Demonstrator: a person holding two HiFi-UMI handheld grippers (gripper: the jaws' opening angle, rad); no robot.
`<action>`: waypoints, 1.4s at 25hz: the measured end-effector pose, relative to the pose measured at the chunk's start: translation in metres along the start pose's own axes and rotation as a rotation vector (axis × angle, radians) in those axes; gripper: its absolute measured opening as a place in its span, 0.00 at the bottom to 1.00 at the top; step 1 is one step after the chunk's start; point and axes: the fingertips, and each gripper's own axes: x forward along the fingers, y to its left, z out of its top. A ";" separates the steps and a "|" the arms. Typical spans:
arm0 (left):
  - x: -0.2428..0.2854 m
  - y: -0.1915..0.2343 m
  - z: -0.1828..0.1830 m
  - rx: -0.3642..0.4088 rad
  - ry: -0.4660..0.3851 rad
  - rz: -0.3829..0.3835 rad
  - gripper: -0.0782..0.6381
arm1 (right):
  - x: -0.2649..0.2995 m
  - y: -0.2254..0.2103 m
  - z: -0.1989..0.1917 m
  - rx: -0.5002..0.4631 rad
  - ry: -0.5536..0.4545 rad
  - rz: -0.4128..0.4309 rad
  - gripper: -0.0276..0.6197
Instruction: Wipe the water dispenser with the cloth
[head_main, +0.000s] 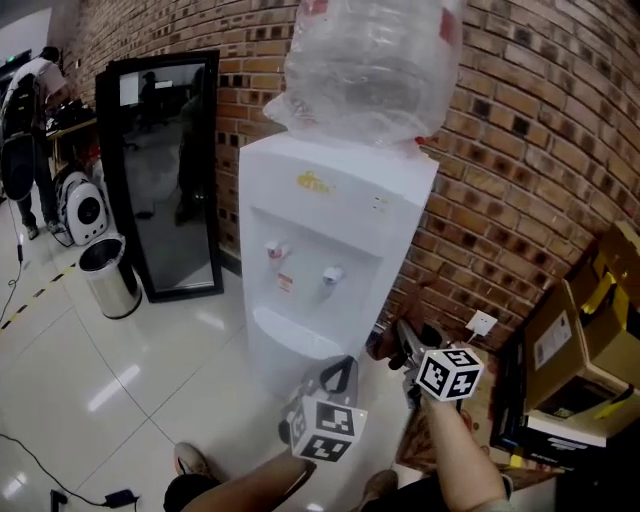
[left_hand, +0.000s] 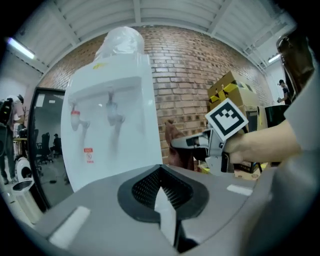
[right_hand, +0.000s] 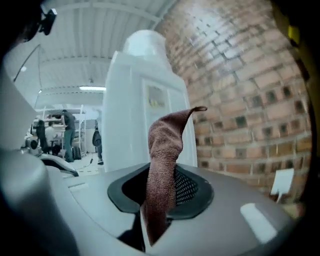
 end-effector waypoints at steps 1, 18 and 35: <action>-0.001 0.000 0.021 0.003 -0.042 0.003 0.11 | -0.008 0.007 0.037 -0.067 -0.072 0.006 0.21; -0.006 0.042 0.164 0.005 -0.300 0.050 0.11 | -0.011 0.054 0.280 -0.390 -0.517 0.036 0.21; 0.013 0.026 0.112 0.020 -0.246 0.140 0.11 | 0.029 0.034 0.111 -0.338 -0.271 0.080 0.20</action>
